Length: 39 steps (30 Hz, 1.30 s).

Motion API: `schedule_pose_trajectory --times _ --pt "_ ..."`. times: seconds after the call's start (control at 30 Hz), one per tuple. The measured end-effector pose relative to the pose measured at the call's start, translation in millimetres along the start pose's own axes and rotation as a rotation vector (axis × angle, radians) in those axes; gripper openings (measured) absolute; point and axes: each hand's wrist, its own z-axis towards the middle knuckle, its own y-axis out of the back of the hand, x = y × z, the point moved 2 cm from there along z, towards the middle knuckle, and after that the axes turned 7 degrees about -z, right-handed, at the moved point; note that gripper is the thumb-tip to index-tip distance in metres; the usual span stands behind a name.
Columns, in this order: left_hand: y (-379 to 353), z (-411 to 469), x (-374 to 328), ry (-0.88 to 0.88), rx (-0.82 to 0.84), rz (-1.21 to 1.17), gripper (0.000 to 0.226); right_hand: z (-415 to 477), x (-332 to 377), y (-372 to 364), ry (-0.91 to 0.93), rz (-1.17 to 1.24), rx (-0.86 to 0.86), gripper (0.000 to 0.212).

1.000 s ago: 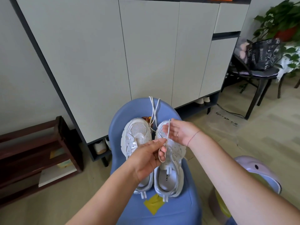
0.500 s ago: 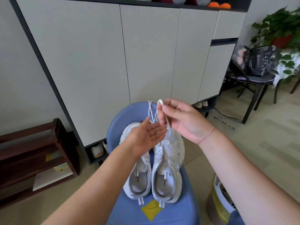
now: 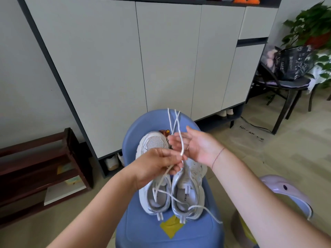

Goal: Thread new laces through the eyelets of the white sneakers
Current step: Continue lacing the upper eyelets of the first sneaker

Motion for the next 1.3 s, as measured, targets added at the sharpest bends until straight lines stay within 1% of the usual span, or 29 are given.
schedule_pose_trajectory --times 0.07,0.13,0.17,0.23,0.3,0.33,0.4,0.43,0.5,0.57,0.6,0.63,0.7,0.77,0.8,0.87,0.93,1.0,1.1,1.13,1.2,1.23,1.3 --pt "-1 -5 3 0.063 0.039 0.077 0.021 7 9 -8 0.038 0.034 -0.091 0.035" --pt "1 -8 6 0.109 0.067 0.075 0.026 10 14 -13 0.121 -0.024 -0.176 0.032" --pt "3 -8 6 0.117 0.066 0.047 0.030 9 16 -15 0.175 -0.064 -0.180 0.030" --pt "9 -5 7 0.109 0.015 -0.070 0.037 1 13 -19 0.296 -0.178 -0.120 0.027" --pt "16 0 5 0.101 -0.062 -0.241 0.033 -15 5 -24 0.383 -0.374 0.024 0.026" --pt "19 3 3 0.097 -0.076 -0.328 0.034 -24 -1 -26 0.393 -0.488 0.111 0.026" --pt "24 8 -2 0.099 -0.062 -0.441 0.046 -35 -15 -27 0.329 -0.691 0.262 0.025" --pt "25 10 -5 0.103 -0.055 -0.482 0.049 -37 -23 -25 0.269 -0.765 0.305 0.024" --pt "23 15 -10 0.096 -0.066 -0.551 0.045 -39 -38 -17 0.152 -0.872 0.343 0.022" --pt "18 17 -13 0.055 -0.107 -0.538 0.032 -38 -52 -6 0.061 -0.924 0.346 0.022" --pt "15 17 -13 0.026 -0.131 -0.481 0.026 -37 -57 -1 0.034 -0.897 0.336 0.023" --pt "13 14 -11 0.001 -0.138 -0.403 0.024 -36 -60 4 0.014 -0.801 0.315 0.024" --pt "6 6 -2 -0.015 -0.066 -0.229 0.025 -34 -56 9 -0.018 -0.433 0.274 0.026" --pt "1 -6 10 0.019 0.066 -0.011 0.025 -34 -45 10 -0.029 -0.047 0.248 0.036" --pt "0 -11 18 0.046 0.115 0.103 0.025 -34 -38 10 -0.025 0.093 0.218 0.039" --pt "1 -18 31 0.096 0.149 0.255 0.025 -34 -22 13 0.006 0.258 0.119 0.039" --pt "6 -24 41 0.150 0.136 0.321 0.026 -33 -6 22 0.055 0.324 -0.027 0.034" --pt "12 -30 50 0.198 0.131 0.377 0.025 -28 5 37 0.089 0.322 -0.158 0.030" --pt "15 -36 55 0.244 0.190 0.431 0.024 -16 6 62 0.061 0.255 -0.332 0.023" --pt "15 -38 56 0.256 0.216 0.440 0.024 -14 6 69 0.052 0.246 -0.374 0.024" --pt "16 -38 54 0.265 0.233 0.433 0.024 -12 6 82 0.056 0.259 -0.405 0.033" --pt "16 -37 53 0.256 0.208 0.416 0.024 -12 6 86 0.057 0.249 -0.399 0.038" --pt "20 -31 52 0.223 0.096 0.394 0.026 -13 2 92 0.035 0.167 -0.389 0.043"
